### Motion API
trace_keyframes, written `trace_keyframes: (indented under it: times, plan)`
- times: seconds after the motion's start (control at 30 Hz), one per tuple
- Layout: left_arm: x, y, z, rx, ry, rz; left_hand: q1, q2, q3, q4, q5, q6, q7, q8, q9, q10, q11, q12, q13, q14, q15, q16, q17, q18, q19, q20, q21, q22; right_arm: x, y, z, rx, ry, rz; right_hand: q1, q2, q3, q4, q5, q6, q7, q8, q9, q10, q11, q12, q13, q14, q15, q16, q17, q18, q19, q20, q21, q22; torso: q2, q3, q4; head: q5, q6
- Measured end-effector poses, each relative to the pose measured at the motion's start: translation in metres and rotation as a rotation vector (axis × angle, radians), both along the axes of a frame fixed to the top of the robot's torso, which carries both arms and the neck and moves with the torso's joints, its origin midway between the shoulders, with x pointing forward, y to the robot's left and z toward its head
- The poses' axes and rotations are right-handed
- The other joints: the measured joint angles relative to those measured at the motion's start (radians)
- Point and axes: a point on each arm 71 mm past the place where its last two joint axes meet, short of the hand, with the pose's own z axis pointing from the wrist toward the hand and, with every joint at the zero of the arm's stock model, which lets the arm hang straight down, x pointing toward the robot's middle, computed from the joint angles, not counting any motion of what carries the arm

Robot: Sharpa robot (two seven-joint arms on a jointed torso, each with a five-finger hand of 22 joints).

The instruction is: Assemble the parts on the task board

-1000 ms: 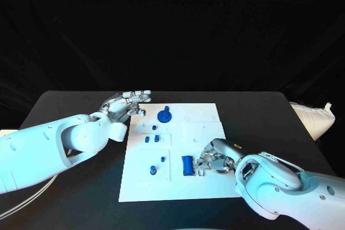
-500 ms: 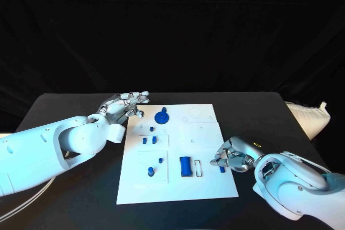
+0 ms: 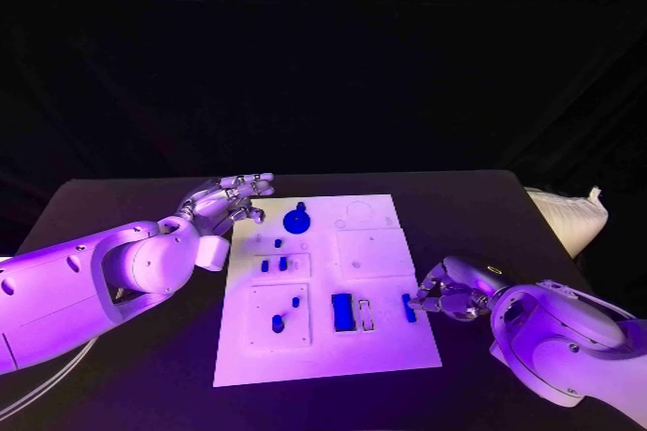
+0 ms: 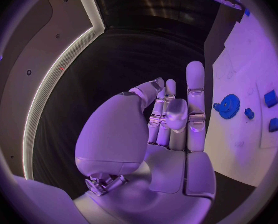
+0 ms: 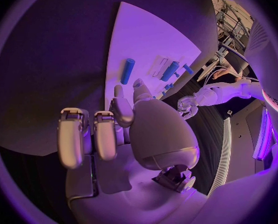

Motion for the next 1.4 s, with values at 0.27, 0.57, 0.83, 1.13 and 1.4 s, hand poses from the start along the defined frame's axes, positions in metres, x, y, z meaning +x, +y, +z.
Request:
trace_keyframes:
  times: [0.27,0.57,0.83,1.13,1.4]
  plan:
    - [0.0,0.001,0.0,0.001,0.0,0.001,0.0,0.0,0.0,0.0,0.0,0.0,0.0,0.0,0.0,0.0,0.0,0.0,0.0,0.0,0.0,0.0,0.0,0.0,0.0,0.0,0.0,0.0,0.002,0.006,-0.008,-0.035,0.004,0.034,-0.006,-0.006,-0.001,0.007,0.0,0.007,0.0,0.0,-0.003,0.0,0.0,0.0,0.0,0.0,0.0,0.0,0.0,0.0,0.0,0.0,0.0,0.0,0.0,-0.0012,0.0027,0.001,-0.004]
    - [0.0,0.002,0.0,0.001,0.001,0.003,0.0,0.0,0.0,0.0,0.0,0.0,0.0,0.0,0.0,0.0,0.0,0.0,0.0,0.0,0.0,0.0,0.0,0.0,0.0,0.0,0.0,0.0,0.004,0.015,-0.012,-0.068,-0.002,0.074,-0.006,-0.006,-0.004,0.01,0.0,0.013,-0.001,-0.004,-0.005,0.0,0.0,0.0,0.0,0.0,0.0,0.0,0.0,0.0,0.0,0.0,0.0,0.0,0.0,-0.0012,0.0025,0.007,-0.007]
    - [0.0,0.002,0.0,0.002,0.001,0.003,0.0,0.0,0.0,0.0,0.0,0.0,0.0,0.0,0.0,0.0,0.0,0.0,0.0,0.0,0.0,0.0,0.0,0.0,0.0,0.0,0.0,0.0,0.007,0.023,-0.012,-0.13,-0.036,0.131,0.044,-0.022,0.036,-0.03,-0.072,0.027,-0.002,-0.015,-0.007,0.0,0.001,-0.012,0.001,0.001,0.002,0.0,0.0,0.0,0.0,0.0,0.0,0.0,0.0,-0.0016,0.0017,0.011,-0.009]
    - [0.0,0.002,0.0,0.002,0.002,0.003,0.0,0.0,0.0,0.0,0.0,0.0,0.0,0.0,0.0,0.0,0.0,0.0,0.0,0.0,0.0,0.0,0.0,0.0,0.0,0.0,0.0,0.0,0.011,0.039,-0.013,-0.223,-0.112,0.22,0.096,-0.026,0.093,-0.074,-0.129,0.042,-0.003,-0.024,-0.007,-0.006,0.003,-0.015,0.0,0.0,0.007,0.0,0.0,0.0,0.0,0.0,0.0,0.001,-0.001,-0.0012,0.0012,0.015,-0.011]
    - [-0.001,0.003,0.0,0.002,0.003,0.003,-0.003,0.003,-0.003,-0.003,0.0,0.0,0.0,0.0,0.0,-0.004,0.004,0.004,0.001,0.0,0.0,0.0,-0.002,0.0,0.0,0.0,0.0,-0.001,0.011,0.045,-0.013,-0.267,-0.142,0.257,0.101,-0.026,0.11,-0.065,-0.123,0.046,-0.007,-0.028,-0.007,-0.007,0.001,-0.018,0.0,0.002,0.009,0.0,0.0,0.0,0.0,0.0,0.0,0.0,-0.001,-0.0009,0.0012,0.02,-0.011]
